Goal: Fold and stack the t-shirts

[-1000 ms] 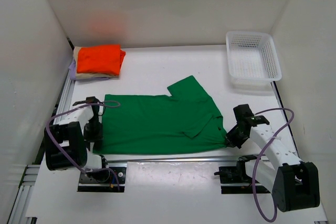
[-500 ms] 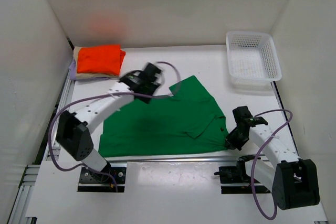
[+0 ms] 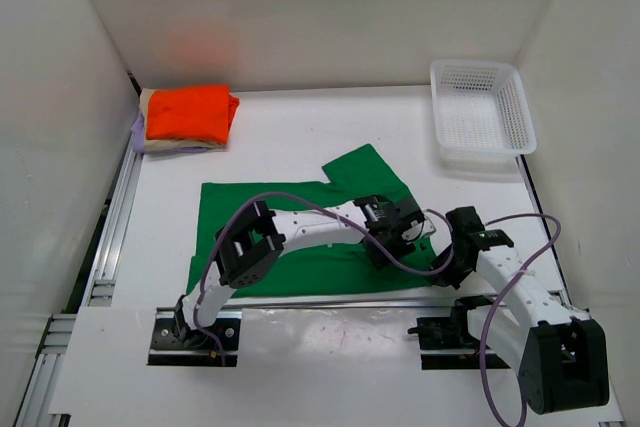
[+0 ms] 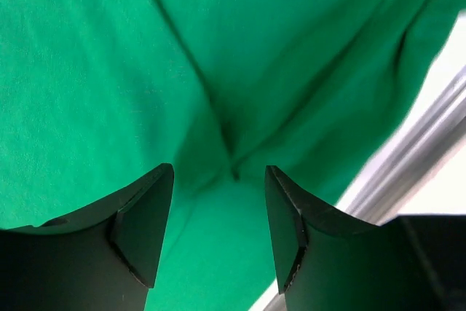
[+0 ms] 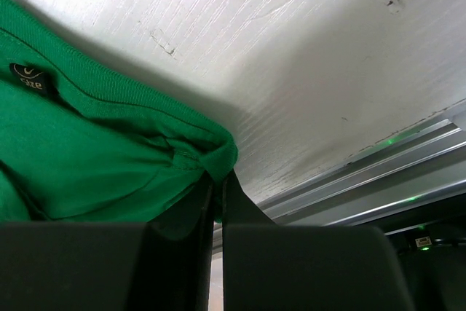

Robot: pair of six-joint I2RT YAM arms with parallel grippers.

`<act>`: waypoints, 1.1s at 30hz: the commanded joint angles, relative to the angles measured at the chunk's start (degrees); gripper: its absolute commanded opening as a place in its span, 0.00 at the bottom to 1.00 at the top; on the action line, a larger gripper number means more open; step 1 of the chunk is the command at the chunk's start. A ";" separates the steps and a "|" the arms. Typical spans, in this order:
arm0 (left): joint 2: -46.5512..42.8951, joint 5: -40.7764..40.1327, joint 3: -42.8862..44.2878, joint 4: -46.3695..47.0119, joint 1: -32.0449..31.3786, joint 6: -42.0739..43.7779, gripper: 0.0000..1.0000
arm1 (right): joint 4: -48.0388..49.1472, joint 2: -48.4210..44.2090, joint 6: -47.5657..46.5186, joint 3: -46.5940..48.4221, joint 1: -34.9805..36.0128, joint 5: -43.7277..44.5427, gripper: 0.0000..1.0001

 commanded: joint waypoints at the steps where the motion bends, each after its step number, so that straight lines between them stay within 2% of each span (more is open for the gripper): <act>1: 0.68 0.37 3.94 1.77 0.27 -0.03 0.64 | 0.44 0.78 -0.59 -2.19 -0.04 1.32 0.02; 4: 1.49 0.37 3.95 1.77 0.27 -0.03 0.61 | -0.17 -0.44 -1.30 -2.19 -0.04 1.32 0.02; 7: 3.59 -2.34 3.07 1.77 -0.26 -0.03 0.53 | -1.57 -1.15 -1.82 -1.66 -0.04 2.82 0.02; 8: 3.60 -2.88 2.29 1.77 -0.26 -0.03 0.42 | -1.58 -1.76 -1.82 -1.66 -0.04 2.82 0.02; 12: 3.60 -7.53 1.66 0.72 -0.26 -0.03 0.17 | -2.10 -2.82 -1.82 -1.66 -0.04 2.82 0.02; 14: 3.07 -8.94 1.66 0.71 -0.26 -0.03 0.11 | -2.10 -2.82 -1.82 -1.66 -0.04 3.34 0.02; 20: 1.84 -10.09 4.82 0.19 3.69 -0.03 0.11 | -2.10 -2.82 -1.82 -1.66 -0.04 3.34 0.02; 26: 1.22 -8.51 5.44 -0.95 10.19 -0.03 0.11 | -2.10 -2.82 -1.82 -2.19 -0.04 3.34 0.02; 30: 2.62 -9.46 5.44 -1.48 13.79 -0.03 0.22 | -2.10 -2.82 -1.82 -2.19 -0.04 3.34 0.02; 32: 2.63 -10.70 5.44 -1.48 14.33 -0.03 0.31 | -2.10 -2.82 -1.82 -2.19 -0.04 3.34 0.02; 33: 2.63 -12.09 5.44 -2.01 15.20 -0.03 0.31 | -2.10 -2.82 -1.82 -2.19 -0.04 3.34 0.02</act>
